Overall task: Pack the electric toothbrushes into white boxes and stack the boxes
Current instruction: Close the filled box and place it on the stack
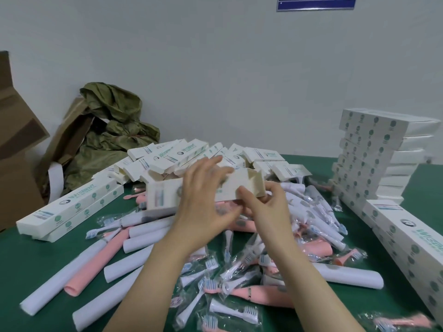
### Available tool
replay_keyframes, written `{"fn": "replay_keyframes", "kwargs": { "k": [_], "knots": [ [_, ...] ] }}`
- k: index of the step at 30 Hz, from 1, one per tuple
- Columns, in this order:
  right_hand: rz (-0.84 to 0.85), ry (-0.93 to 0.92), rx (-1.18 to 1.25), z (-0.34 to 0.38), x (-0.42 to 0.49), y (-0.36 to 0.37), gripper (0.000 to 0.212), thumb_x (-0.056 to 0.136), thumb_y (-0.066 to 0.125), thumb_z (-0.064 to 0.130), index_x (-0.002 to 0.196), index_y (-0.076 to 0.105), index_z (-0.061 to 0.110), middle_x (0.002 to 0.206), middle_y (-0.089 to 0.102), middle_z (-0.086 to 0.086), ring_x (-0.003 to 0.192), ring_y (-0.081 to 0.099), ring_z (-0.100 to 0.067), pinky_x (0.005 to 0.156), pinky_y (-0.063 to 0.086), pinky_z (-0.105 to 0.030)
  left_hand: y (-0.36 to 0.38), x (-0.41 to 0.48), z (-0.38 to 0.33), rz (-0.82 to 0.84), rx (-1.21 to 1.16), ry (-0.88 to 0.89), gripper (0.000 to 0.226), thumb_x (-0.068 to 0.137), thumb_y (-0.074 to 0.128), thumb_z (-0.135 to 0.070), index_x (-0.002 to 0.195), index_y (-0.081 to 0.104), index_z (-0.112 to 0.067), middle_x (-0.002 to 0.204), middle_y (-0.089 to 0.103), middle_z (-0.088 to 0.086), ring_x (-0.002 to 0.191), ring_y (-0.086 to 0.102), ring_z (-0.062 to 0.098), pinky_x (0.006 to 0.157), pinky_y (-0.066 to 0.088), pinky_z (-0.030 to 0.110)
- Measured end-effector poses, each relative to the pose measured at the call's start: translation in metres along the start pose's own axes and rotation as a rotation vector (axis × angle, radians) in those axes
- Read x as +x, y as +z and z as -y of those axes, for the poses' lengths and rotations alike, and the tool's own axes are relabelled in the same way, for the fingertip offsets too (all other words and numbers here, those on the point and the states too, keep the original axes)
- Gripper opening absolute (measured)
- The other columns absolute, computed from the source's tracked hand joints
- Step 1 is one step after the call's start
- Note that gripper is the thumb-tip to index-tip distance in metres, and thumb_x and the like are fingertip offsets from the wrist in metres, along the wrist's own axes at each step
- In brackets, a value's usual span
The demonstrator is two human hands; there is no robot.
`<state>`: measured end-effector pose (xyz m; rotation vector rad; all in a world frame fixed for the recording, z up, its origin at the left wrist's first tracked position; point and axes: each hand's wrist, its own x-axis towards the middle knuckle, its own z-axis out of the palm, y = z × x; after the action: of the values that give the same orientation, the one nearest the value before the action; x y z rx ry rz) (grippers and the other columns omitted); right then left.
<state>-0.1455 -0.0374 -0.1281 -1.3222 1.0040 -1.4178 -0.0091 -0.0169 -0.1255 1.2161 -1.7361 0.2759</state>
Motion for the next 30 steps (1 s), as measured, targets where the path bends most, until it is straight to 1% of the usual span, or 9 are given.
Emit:
{"fn": "replay_keyframes", "kwargs": {
  "k": [3,5,7,9,13,17,22,26,30],
  "knots": [
    [0.098,-0.002,-0.058,0.002,0.000,0.002,0.033,0.079,0.066,0.046,0.094,0.050,0.022,0.094,0.067,-0.015,0.084,0.069,-0.025,0.072,0.058,-0.043,0.005,0.000,0.001,0.093,0.010,0.045,0.056,0.070,0.071,-0.006,0.123,0.055,-0.017,0.134,0.047,0.001,0.122,0.028,0.008,0.107,0.024,0.022],
    [0.089,-0.001,0.014,0.007,0.002,0.002,0.024,0.092,0.056,0.040,0.084,0.054,0.018,0.080,0.067,-0.007,0.073,0.069,-0.018,0.067,0.058,-0.037,0.001,0.000,0.003,0.093,-0.041,0.024,0.060,0.072,0.073,-0.002,0.123,0.051,-0.024,0.127,0.050,-0.002,0.115,0.033,0.005,0.101,0.022,0.012],
    [0.056,-0.008,0.031,0.014,0.005,0.000,0.032,0.098,0.049,0.031,0.069,0.058,0.019,0.063,0.063,0.005,0.064,0.066,-0.013,0.066,0.056,-0.032,-0.003,0.002,0.000,0.085,-0.032,0.033,0.062,0.074,0.071,-0.001,0.123,0.049,-0.030,0.128,0.049,-0.001,0.116,0.036,0.012,0.100,0.025,0.020],
    [0.051,0.012,0.073,0.016,0.006,-0.005,0.041,0.099,0.047,0.027,0.061,0.058,0.019,0.058,0.058,0.002,0.060,0.060,-0.014,0.066,0.052,-0.029,-0.002,0.002,-0.007,0.082,0.011,0.051,0.056,0.073,0.065,0.003,0.119,0.055,-0.028,0.133,0.046,0.002,0.120,0.035,0.019,0.101,0.028,0.033],
    [0.091,-0.019,0.133,0.017,0.005,-0.011,0.034,0.101,0.044,0.023,0.080,0.054,-0.002,0.072,0.046,-0.014,0.064,0.054,-0.018,0.069,0.050,-0.032,-0.004,0.008,-0.024,0.144,-0.026,-0.065,0.033,0.076,0.047,-0.023,0.107,0.060,-0.026,0.132,0.045,-0.003,0.125,0.030,0.015,0.106,0.026,0.039],
    [0.179,-0.026,0.200,0.016,0.004,-0.007,0.031,0.101,0.043,0.021,0.071,0.047,0.013,0.066,0.048,-0.012,0.054,0.057,-0.009,0.055,0.045,-0.018,-0.010,0.022,-0.031,0.031,-0.171,-0.129,0.045,0.092,0.028,-0.043,0.097,0.064,-0.017,0.104,0.062,-0.002,0.104,0.053,0.018,0.093,0.041,0.044],
    [0.261,0.003,0.327,0.017,0.004,-0.009,0.034,0.102,0.042,0.019,0.071,0.052,0.013,0.048,0.055,0.008,0.053,0.054,-0.005,0.058,0.048,-0.016,-0.015,0.025,-0.030,0.048,-0.209,-0.185,0.009,0.092,0.058,-0.024,0.099,0.063,-0.027,0.105,0.060,-0.010,0.101,0.052,0.008,0.087,0.041,0.029],
    [0.277,0.069,0.417,0.016,0.004,-0.008,0.025,0.101,0.044,0.019,0.086,0.057,0.005,0.056,0.052,0.002,0.052,0.048,-0.008,0.055,0.047,-0.016,-0.022,0.021,-0.027,0.165,-0.107,-0.134,0.037,0.079,0.072,-0.035,0.113,0.058,-0.031,0.115,0.051,-0.016,0.111,0.045,0.006,0.092,0.035,0.025],
    [0.306,0.065,0.431,0.018,0.004,-0.008,0.028,0.101,0.043,0.021,0.081,0.057,0.008,0.056,0.054,0.001,0.053,0.050,-0.008,0.058,0.048,-0.018,-0.033,0.024,-0.028,0.219,-0.053,-0.061,0.049,0.074,0.073,-0.039,0.119,0.057,-0.026,0.118,0.052,-0.009,0.111,0.046,0.009,0.093,0.035,0.025]
  ]
}}
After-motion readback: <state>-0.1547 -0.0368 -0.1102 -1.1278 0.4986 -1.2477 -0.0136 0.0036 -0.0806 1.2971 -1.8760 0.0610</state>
